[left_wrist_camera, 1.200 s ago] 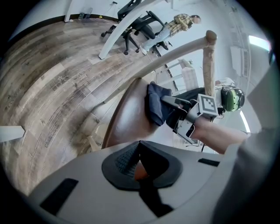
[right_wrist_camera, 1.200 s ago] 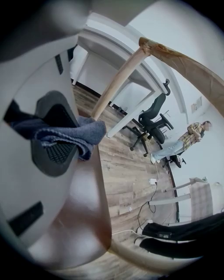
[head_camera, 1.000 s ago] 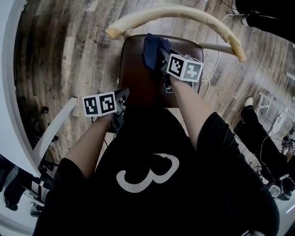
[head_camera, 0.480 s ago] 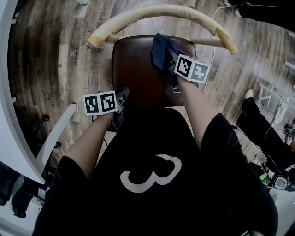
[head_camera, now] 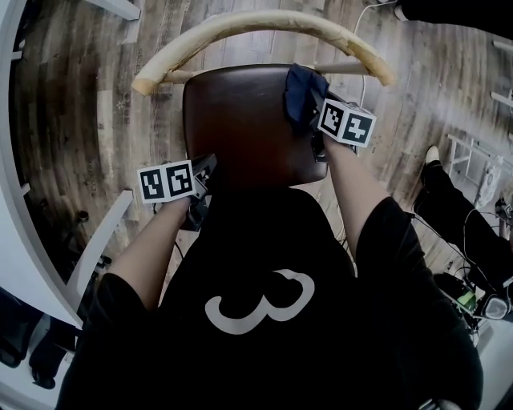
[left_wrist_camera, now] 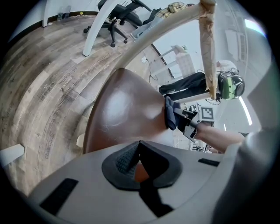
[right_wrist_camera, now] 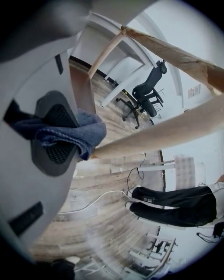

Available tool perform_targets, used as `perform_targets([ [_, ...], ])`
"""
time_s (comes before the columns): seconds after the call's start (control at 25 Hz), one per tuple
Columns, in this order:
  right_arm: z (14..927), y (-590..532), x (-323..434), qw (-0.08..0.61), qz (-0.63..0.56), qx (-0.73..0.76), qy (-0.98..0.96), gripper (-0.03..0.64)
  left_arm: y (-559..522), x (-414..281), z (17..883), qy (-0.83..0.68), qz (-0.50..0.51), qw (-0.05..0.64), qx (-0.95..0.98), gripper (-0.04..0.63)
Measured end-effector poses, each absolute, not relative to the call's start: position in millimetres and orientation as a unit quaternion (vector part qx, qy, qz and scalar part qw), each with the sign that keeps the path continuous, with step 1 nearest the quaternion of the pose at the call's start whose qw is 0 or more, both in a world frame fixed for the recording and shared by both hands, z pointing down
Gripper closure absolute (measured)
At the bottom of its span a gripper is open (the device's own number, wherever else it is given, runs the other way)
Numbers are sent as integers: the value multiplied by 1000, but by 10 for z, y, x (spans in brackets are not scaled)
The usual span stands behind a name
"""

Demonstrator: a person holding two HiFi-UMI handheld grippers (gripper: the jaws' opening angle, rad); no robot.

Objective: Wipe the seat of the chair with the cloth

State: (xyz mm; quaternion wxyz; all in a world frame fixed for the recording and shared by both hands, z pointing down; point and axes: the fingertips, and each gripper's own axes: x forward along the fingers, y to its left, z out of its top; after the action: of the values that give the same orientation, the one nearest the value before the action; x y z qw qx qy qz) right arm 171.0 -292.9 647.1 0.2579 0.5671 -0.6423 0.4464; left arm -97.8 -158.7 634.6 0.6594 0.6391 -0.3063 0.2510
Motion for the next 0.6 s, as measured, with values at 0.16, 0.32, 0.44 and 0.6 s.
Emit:
perform_targets([
  [0.16, 6492, -2884, 1883, 260, 445, 579, -632, 563, -1616, -964, 6390, -308, 246, 660, 640, 583],
  [0.32, 6538, -2790, 1997, 273, 441, 577, -631, 563, -1537, -992, 6432, -310, 250, 660, 637, 583],
  [0.44, 6544, -2794, 2014, 283, 431, 573, -636, 563, -1479, -1057, 6463, -318, 251, 663, 630, 583],
  [0.6, 6493, -2795, 2000, 288, 417, 574, -643, 563, -1410, -1165, 6502, -328, 251, 664, 623, 583],
])
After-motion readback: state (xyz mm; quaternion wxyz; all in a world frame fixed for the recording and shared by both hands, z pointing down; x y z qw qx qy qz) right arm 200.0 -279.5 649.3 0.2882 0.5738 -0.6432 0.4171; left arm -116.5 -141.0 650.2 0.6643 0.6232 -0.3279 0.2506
